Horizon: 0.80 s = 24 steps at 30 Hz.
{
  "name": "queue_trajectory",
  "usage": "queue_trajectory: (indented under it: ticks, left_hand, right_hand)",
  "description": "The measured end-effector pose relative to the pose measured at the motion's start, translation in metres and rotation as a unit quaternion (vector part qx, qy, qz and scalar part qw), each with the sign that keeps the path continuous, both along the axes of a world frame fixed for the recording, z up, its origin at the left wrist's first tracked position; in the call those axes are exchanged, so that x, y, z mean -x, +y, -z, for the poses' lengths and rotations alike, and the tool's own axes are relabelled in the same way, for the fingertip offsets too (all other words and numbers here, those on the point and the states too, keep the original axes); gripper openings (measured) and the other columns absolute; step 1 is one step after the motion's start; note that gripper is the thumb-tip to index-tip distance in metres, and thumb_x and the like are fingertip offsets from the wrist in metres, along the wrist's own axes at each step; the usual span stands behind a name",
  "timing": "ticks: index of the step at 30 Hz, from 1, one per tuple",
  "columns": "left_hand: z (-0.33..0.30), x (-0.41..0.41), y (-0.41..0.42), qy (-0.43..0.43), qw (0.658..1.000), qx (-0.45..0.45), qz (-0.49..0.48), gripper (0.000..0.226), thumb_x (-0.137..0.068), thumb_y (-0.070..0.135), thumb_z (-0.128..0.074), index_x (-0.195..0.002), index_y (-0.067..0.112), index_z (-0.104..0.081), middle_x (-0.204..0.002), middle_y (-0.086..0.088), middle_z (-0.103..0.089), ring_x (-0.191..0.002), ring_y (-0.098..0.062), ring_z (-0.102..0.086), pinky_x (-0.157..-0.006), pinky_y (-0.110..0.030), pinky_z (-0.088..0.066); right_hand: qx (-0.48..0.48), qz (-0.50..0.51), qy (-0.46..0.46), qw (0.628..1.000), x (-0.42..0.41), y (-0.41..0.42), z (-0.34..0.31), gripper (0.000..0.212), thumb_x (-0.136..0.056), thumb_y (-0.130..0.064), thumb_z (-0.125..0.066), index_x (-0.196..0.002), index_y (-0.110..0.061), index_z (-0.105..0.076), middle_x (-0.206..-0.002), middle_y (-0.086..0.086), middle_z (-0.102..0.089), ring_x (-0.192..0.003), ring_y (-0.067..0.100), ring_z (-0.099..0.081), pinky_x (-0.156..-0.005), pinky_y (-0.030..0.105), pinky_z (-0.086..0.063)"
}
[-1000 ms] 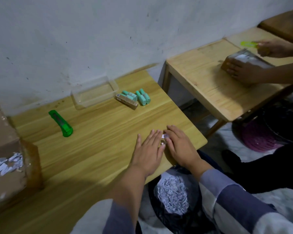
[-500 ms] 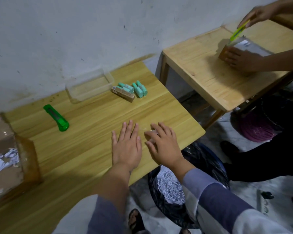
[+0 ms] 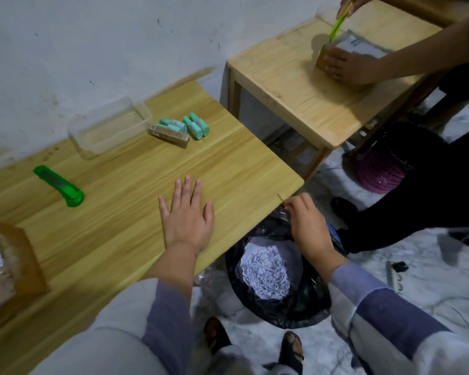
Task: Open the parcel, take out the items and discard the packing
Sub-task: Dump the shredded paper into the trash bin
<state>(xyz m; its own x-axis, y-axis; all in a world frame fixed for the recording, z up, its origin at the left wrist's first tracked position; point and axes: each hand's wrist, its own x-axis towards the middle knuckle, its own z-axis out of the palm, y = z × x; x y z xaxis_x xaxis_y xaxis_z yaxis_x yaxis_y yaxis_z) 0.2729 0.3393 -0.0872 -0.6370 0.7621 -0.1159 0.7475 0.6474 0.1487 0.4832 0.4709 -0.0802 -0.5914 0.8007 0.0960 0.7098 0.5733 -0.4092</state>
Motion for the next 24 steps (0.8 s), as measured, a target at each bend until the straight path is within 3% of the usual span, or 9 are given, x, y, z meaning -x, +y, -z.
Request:
queue_trajectory:
  ticks: [2,4,7,10,12,20,24]
  left_hand:
    - [0.000,-0.001,0.000,0.001,1.000,0.007,-0.001,0.061,-0.098,0.050,-0.012,-0.152,0.026,0.000,-0.161,0.005,0.009,-0.148,-0.015,0.011,-0.118,-0.054,0.001]
    - [0.001,-0.001,0.000,0.004,1.000,0.007,-0.001,0.061,-0.098,0.049,-0.013,-0.153,0.026,0.000,-0.161,0.004,0.009,-0.148,-0.016,0.010,-0.118,-0.054,0.001]
    - [0.001,-0.002,0.000,0.006,1.000,0.002,0.001,0.062,-0.097,0.049,-0.014,-0.153,0.025,-0.003,-0.161,0.004,0.007,-0.148,-0.016,0.008,-0.118,-0.054,0.001]
    - [0.003,-0.001,0.000,0.010,1.000,0.004,0.002,0.062,-0.097,0.049,-0.014,-0.153,0.025,-0.004,-0.161,0.003,0.006,-0.149,-0.017,0.007,-0.118,-0.055,0.000]
    - [0.004,-0.001,0.000,0.012,1.000,0.002,0.004,0.062,-0.097,0.049,-0.015,-0.153,0.025,-0.004,-0.161,0.003,0.005,-0.149,-0.017,0.007,-0.118,-0.055,0.000]
    - [-0.004,0.003,0.002,-0.026,0.999,0.039,0.018,0.063,-0.098,0.049,-0.016,-0.152,0.023,0.002,-0.161,0.001,0.010,-0.148,-0.019,0.012,-0.118,-0.055,0.003]
    - [-0.029,0.013,0.001,-0.104,0.992,0.063,0.035,0.063,-0.098,0.043,-0.034,-0.152,0.021,-0.011,-0.162,0.001,-0.001,-0.149,-0.019,0.001,-0.118,-0.053,-0.004]
  right_hand:
    - [0.016,0.030,0.004,0.999,-0.017,0.000,0.002,0.017,-0.096,-0.014,-0.048,-0.098,-0.004,-0.060,-0.098,0.016,-0.057,-0.081,0.037,-0.057,-0.065,0.040,-0.043]
    - [0.048,0.041,-0.069,0.996,-0.028,-0.001,0.009,0.024,-0.097,-0.025,-0.045,-0.097,-0.010,-0.064,-0.099,0.013,-0.063,-0.094,0.037,-0.057,-0.076,0.041,-0.044]
    - [0.186,0.049,-0.162,0.968,-0.035,-0.001,0.018,0.032,-0.098,-0.038,-0.037,-0.104,-0.022,-0.065,-0.110,0.007,-0.068,-0.107,0.032,-0.057,-0.085,0.039,-0.044]
    - [0.283,0.082,-0.093,0.951,-0.034,0.001,0.020,0.032,-0.096,-0.016,-0.040,-0.119,-0.017,-0.062,-0.121,0.010,-0.066,-0.113,0.029,-0.060,-0.095,0.039,-0.048]
    - [0.269,0.094,-0.081,0.955,-0.034,0.002,0.020,0.034,-0.093,-0.006,-0.042,-0.118,-0.015,-0.064,-0.120,0.009,-0.067,-0.112,0.027,-0.061,-0.096,0.039,-0.049]
    - [0.252,0.097,-0.076,0.960,-0.028,0.007,0.004,0.028,-0.090,-0.011,-0.049,-0.110,-0.017,-0.067,-0.114,0.007,-0.070,-0.104,0.026,-0.064,-0.091,0.036,-0.052]
    - [0.227,0.052,-0.055,0.971,-0.005,0.002,-0.027,0.028,-0.089,-0.011,-0.047,-0.108,-0.017,-0.068,-0.109,0.009,-0.071,-0.102,0.028,-0.065,-0.088,0.037,-0.052]
